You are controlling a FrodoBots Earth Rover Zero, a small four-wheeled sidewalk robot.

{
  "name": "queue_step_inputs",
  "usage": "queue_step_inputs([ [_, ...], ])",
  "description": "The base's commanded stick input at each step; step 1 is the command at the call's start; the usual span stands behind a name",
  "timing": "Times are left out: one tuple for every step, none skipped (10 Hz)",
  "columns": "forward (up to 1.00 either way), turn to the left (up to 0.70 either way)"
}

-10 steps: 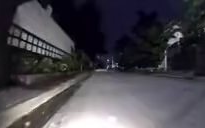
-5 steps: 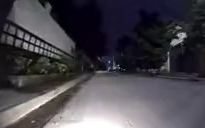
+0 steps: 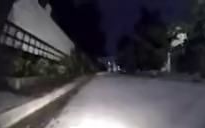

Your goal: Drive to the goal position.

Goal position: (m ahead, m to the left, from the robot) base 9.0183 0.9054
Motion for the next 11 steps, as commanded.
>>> queue_step_inputs([
  [0.50,0.00],
  [0.50,0.00],
  [0.50,0.00],
  [0.50,0.00],
  [0.50,0.00],
  [0.50,0.00],
  [0.50,0.00],
  [0.50,0.00],
  [0.50,0.00],
  [0.50,0.00],
  [0.50,0.00],
])
